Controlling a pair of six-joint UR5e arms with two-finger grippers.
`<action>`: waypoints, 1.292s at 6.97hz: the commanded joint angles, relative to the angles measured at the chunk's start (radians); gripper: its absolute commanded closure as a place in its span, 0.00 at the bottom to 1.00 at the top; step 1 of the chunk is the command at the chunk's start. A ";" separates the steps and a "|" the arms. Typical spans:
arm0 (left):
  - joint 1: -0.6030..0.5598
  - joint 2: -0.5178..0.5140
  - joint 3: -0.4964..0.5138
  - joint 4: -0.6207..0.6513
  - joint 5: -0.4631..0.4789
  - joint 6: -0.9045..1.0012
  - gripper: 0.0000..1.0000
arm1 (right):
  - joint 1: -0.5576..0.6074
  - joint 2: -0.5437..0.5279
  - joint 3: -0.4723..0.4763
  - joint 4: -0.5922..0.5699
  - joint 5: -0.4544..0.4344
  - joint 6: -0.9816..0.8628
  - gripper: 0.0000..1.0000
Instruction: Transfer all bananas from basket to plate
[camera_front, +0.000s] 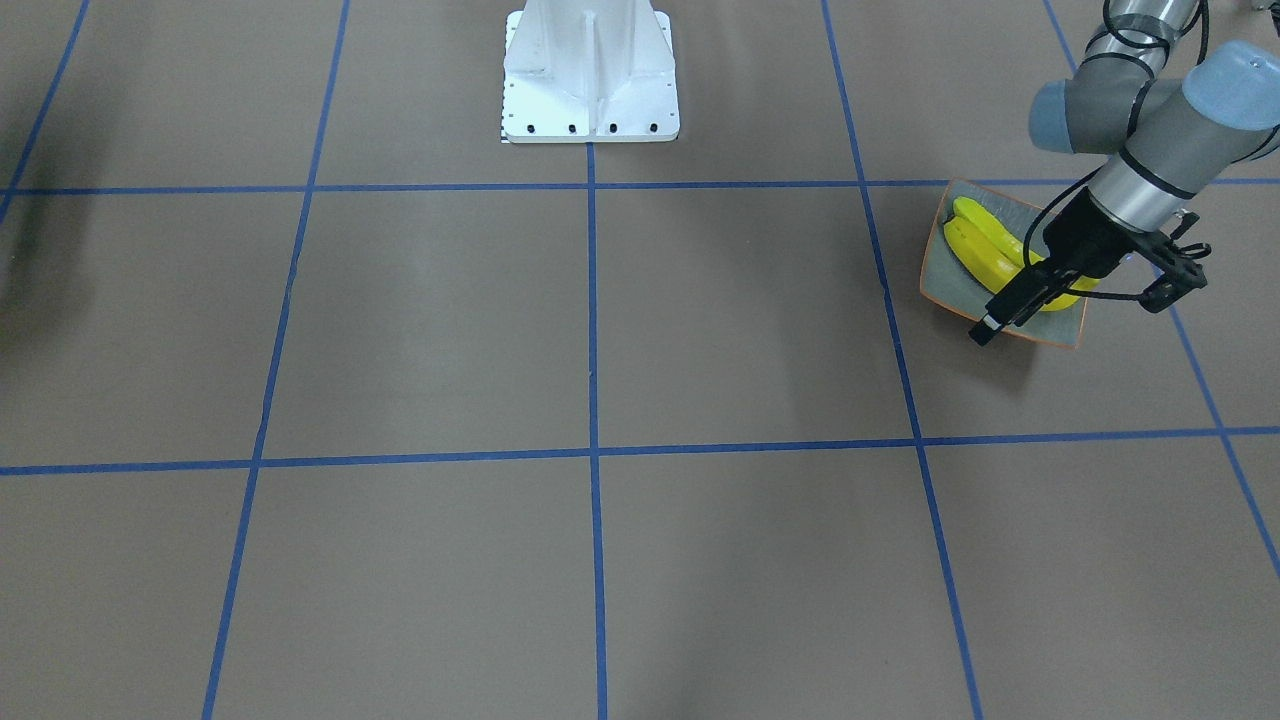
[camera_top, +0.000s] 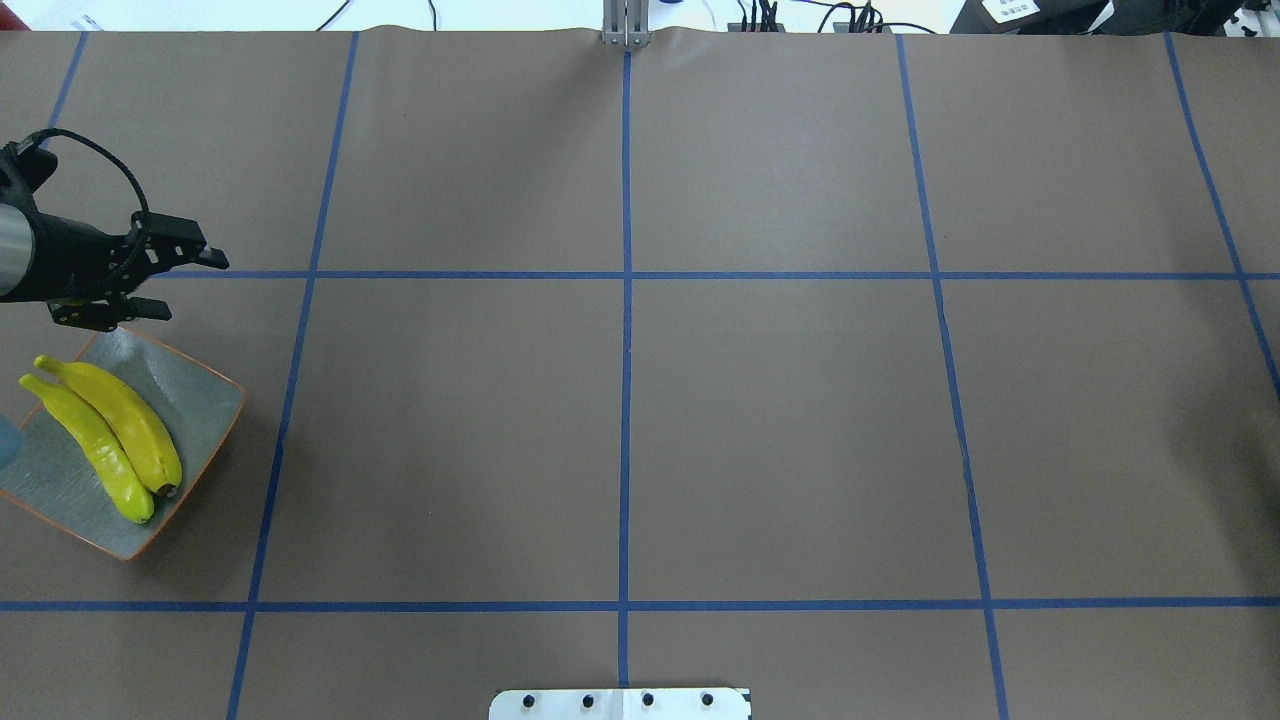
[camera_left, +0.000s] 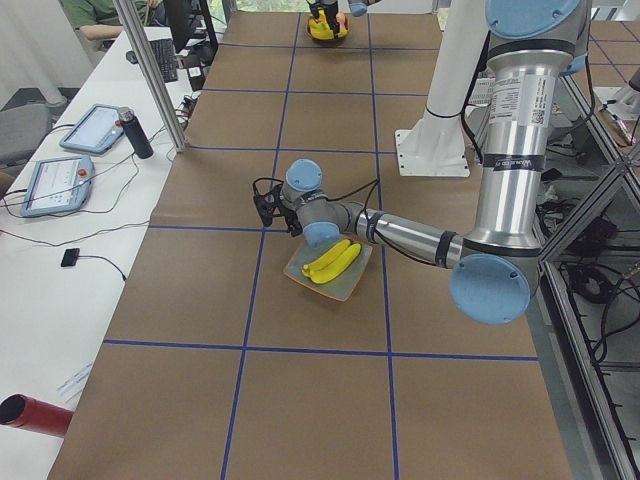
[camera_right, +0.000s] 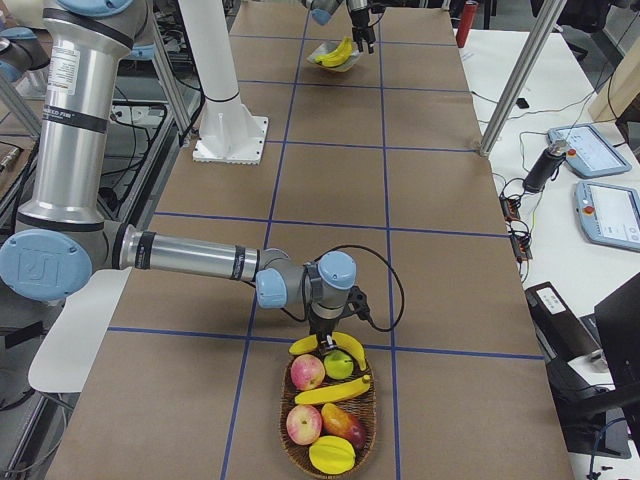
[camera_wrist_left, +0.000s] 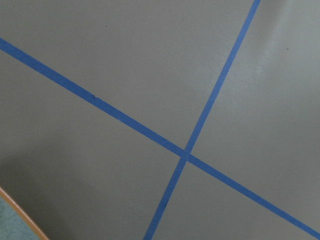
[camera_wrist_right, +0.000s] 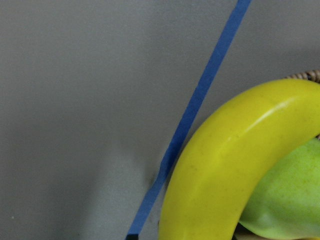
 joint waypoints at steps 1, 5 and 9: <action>0.000 -0.004 0.000 0.000 0.000 0.000 0.00 | 0.005 -0.001 0.009 0.000 0.000 0.001 1.00; 0.000 -0.006 0.000 0.000 0.000 -0.002 0.00 | 0.121 0.008 0.140 -0.077 0.047 -0.001 1.00; 0.002 -0.050 0.010 -0.002 -0.011 -0.002 0.00 | 0.095 0.393 0.199 -0.464 0.164 0.022 1.00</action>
